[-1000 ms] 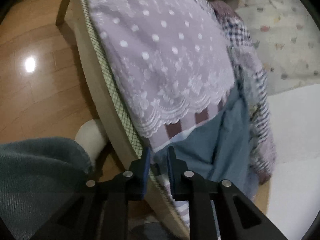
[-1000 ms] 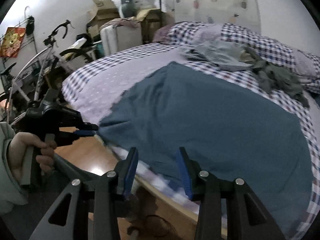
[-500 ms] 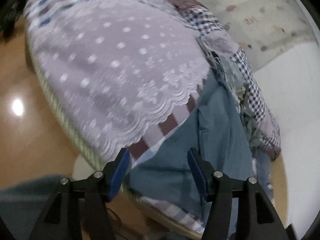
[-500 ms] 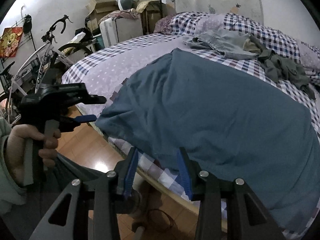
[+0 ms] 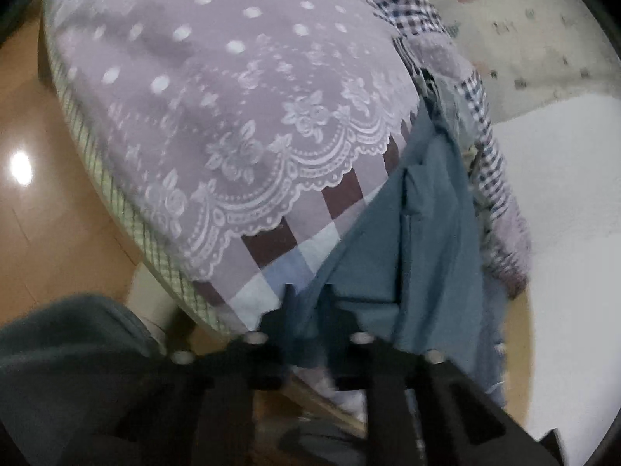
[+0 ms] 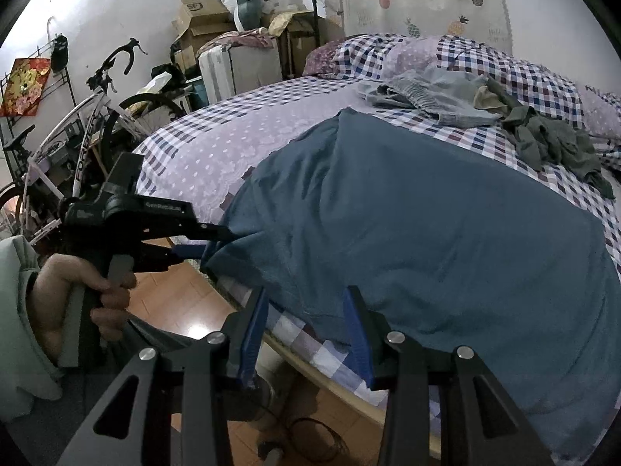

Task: Fold clothes
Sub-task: 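Grasp the blue-grey shirt edge with the right tool and lift it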

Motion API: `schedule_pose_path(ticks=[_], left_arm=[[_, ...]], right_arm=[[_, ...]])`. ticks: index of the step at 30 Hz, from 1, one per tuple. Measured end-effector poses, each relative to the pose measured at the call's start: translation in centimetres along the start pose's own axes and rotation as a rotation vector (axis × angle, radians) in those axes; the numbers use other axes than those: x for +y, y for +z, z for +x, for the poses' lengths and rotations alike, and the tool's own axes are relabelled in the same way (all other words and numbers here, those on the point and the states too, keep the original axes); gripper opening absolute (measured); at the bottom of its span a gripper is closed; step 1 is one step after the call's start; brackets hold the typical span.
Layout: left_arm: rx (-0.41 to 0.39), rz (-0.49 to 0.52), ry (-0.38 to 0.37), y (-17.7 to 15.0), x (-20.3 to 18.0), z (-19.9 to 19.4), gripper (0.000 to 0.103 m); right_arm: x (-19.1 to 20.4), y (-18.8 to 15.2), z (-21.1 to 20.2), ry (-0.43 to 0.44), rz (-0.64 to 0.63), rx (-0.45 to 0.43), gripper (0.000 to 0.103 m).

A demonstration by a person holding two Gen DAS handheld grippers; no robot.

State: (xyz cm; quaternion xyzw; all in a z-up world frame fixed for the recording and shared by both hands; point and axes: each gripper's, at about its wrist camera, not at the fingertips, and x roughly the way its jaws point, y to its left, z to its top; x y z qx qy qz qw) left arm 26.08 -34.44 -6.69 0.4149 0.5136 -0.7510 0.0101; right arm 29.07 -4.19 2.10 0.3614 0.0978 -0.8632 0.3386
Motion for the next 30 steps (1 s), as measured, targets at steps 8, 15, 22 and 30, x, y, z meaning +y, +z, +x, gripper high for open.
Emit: schedule_pose_path(ticks=[8, 15, 22, 30], left_arm=[[-0.024, 0.020, -0.178, -0.7, -1.9, -2.7, 0.003], [0.043, 0.005, -0.310, -0.2, -2.2, -3.2, 0.002], [0.080, 0.016, -0.410, 0.7, -3.3, -4.0, 0.002], [0.082, 0.037, -0.364, 1.7, -3.7, -3.8, 0.001]], right_arm=[[3.1, 0.2, 1.3, -0.027, -0.159, -0.017, 0.053], [8.8, 0.4, 3.1, -0.042, -0.394, -0.095, 0.073], [12.5, 1.4, 6.9, -0.193, -0.521, -0.176, 0.077], [10.8, 4.4, 11.8, -0.326, -0.399, -0.105, 0.073]])
